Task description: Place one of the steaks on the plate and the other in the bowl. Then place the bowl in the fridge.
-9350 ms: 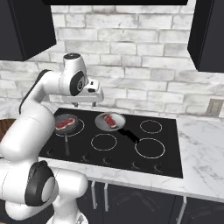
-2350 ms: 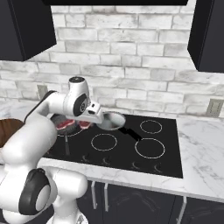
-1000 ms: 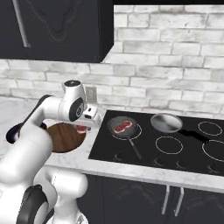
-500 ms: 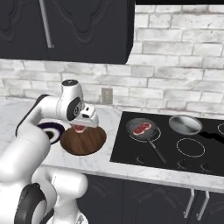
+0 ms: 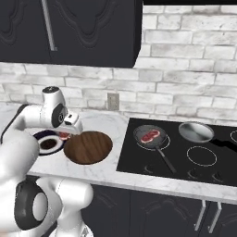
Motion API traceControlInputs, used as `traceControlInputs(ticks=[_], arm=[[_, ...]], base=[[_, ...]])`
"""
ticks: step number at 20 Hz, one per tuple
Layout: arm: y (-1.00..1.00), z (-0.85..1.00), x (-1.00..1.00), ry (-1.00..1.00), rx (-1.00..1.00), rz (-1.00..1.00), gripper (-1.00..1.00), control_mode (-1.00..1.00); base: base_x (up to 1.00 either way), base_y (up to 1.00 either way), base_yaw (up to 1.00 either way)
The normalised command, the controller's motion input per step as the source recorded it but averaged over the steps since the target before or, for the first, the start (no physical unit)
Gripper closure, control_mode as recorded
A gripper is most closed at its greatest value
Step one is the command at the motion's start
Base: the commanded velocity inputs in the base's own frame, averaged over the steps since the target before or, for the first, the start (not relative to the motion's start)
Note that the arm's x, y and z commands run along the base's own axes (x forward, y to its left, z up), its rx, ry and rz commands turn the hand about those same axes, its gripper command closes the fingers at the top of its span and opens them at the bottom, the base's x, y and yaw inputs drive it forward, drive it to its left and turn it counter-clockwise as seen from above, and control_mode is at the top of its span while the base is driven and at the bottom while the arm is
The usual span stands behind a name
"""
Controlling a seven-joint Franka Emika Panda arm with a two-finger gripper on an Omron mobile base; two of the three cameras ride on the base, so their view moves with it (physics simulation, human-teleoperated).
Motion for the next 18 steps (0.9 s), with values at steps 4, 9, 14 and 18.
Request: traceControlInputs(ticks=[4,9,14,18], arm=[[1.0,-0.22,0.47,0.15,-0.02,0.0,1.0,-1.0],[1.0,-0.37,0.41,0.18,-0.07,0.0,1.0,-1.0],[0.67,-0.12,0.4,0.17,-0.03,0.0,1.0,-1.0],[0.11,-0.16,0.02,0.11,-0.07,0.0,1.0,-1.0]], base=[[0.0,0.0,0.0],[0.0,0.0,0.0],[0.0,0.0,0.0],[0.0,0.0,0.0]])
